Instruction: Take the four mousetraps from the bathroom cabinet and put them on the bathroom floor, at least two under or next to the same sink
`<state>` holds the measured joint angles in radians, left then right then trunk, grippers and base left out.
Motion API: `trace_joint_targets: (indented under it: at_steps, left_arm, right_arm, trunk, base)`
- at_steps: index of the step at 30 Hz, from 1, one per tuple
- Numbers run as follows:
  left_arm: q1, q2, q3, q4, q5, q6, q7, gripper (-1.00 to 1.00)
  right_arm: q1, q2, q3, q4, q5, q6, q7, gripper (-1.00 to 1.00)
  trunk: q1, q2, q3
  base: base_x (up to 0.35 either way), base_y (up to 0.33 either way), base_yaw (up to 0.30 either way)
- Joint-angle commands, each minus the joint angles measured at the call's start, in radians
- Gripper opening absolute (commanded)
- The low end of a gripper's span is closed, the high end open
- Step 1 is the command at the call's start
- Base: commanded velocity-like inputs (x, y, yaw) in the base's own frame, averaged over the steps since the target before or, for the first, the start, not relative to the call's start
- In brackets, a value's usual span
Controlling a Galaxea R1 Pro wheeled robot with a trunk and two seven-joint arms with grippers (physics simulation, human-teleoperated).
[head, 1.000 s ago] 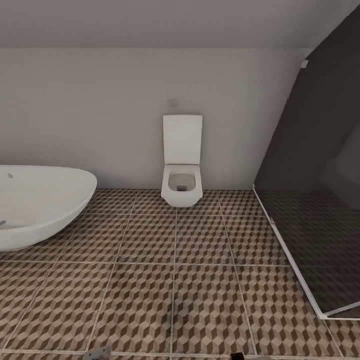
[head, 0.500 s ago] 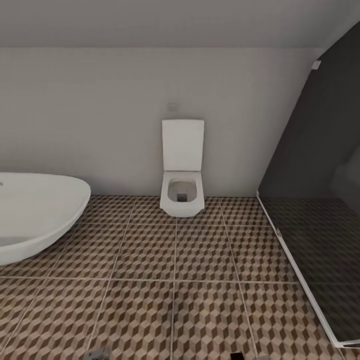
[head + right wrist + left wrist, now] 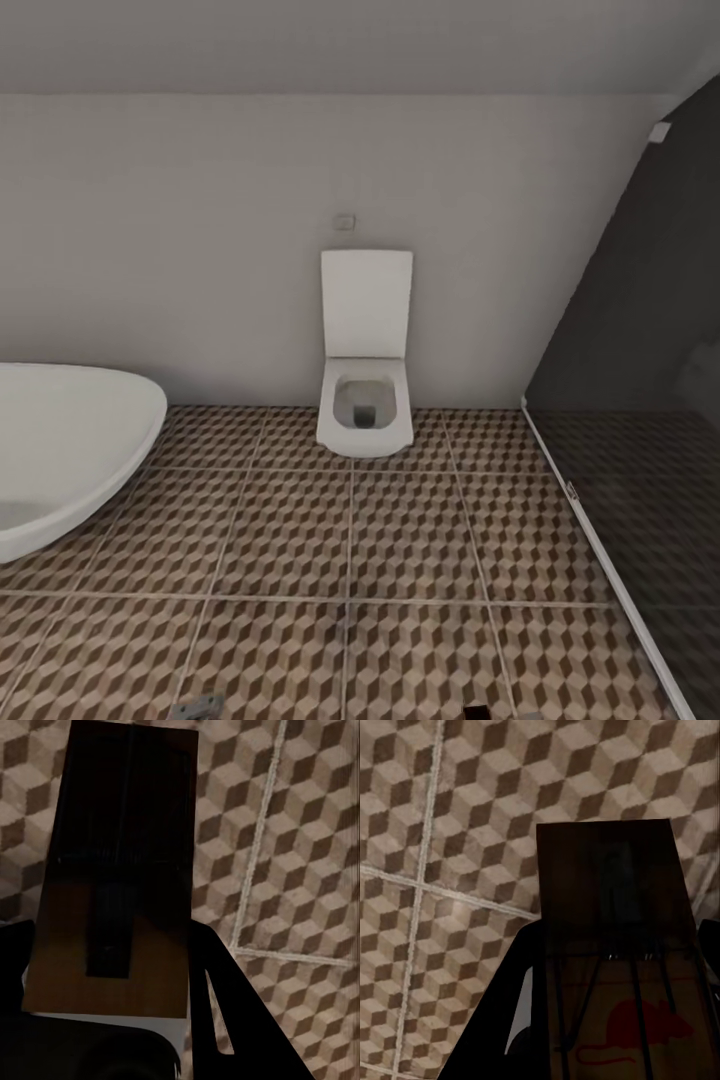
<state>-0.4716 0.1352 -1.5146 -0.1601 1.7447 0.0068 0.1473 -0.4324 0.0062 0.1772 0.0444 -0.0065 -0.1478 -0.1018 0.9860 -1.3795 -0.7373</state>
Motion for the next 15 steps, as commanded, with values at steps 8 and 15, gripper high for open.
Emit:
trace_joint_targets:
  at_steps: [8, 15]
  left_arm:
    - [-0.001, 0.001, -0.006, -0.005, 0.002, 0.001, 0.008, -1.00]
    - [-0.001, 0.001, -0.006, -0.004, 0.002, 0.001, 0.008, -1.00]
  right_arm:
    - [-0.002, -0.002, 0.007, 0.005, -0.004, -0.007, -0.002, -1.00]
    - [-0.002, -0.003, 0.007, 0.006, -0.005, -0.007, -0.004, -1.00]
  trunk:
    - [0.001, 0.000, -0.001]
    - [0.001, 0.000, -0.001]
  base:
    - [0.332, 0.000, 0.000]
    - [0.332, 0.000, 0.000]
